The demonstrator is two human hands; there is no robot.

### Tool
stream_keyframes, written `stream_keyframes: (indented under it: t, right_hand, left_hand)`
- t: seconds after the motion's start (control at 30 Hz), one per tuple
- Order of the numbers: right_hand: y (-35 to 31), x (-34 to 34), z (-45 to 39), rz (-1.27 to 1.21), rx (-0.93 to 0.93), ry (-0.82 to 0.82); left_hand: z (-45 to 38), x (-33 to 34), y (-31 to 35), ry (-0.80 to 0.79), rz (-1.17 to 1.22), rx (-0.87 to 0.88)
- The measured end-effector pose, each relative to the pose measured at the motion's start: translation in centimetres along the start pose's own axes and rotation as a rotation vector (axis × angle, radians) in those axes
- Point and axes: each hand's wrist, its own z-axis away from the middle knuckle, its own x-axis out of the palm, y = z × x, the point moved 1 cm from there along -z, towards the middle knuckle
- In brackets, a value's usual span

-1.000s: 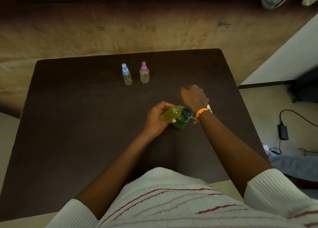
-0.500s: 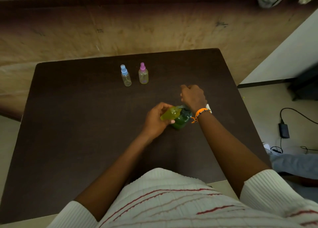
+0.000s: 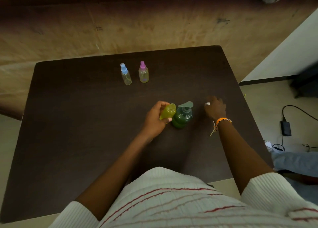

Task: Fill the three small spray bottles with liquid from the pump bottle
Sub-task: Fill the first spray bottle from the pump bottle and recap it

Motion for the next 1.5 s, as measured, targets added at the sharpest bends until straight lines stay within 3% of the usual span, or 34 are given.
stream_keyframes:
  t: [0.17, 0.33, 0.43, 0.67, 0.8, 0.97, 1.17, 1.5]
  right_hand:
    - [2.2, 2.0, 1.3, 0.134, -0.121, -0.061]
    - [2.0, 2.2, 3.0, 0.054, -0.155, 0.067]
    - [1.0, 1.3, 3.0, -0.099, -0.136, 0.116]
    - [-5.6, -5.0, 5.6, -0.644, -0.558, 0.255]
    - [-8.4, -7.2, 8.1, -0.993, -0.703, 0.12]
    - [-9.8, -7.3, 9.4, -1.201, -0.76, 0.022]
    - [-10.5, -6.2, 10.2, -1.242, -0.784, -0.041]
    - [-11.1, -6.7, 10.4, -1.267, -0.86, -0.013]
  left_hand:
    - [0.1, -0.1, -0.1, 0.004, 0.011, -0.004]
    - [0.4, -0.2, 0.3, -0.002, 0.041, -0.013]
    - [0.4, -0.3, 0.3, 0.0, 0.048, -0.011]
    - [0.3, -0.4, 0.4, 0.012, 0.054, 0.004]
    - [0.3, -0.5, 0.6, 0.031, 0.111, 0.02]
    - [0.3, -0.8, 1.0, 0.049, 0.124, 0.033]
    - [0.4, -1.1, 1.2, 0.063, 0.135, 0.049]
    - [0.1, -1.2, 1.1, 0.071, 0.133, 0.048]
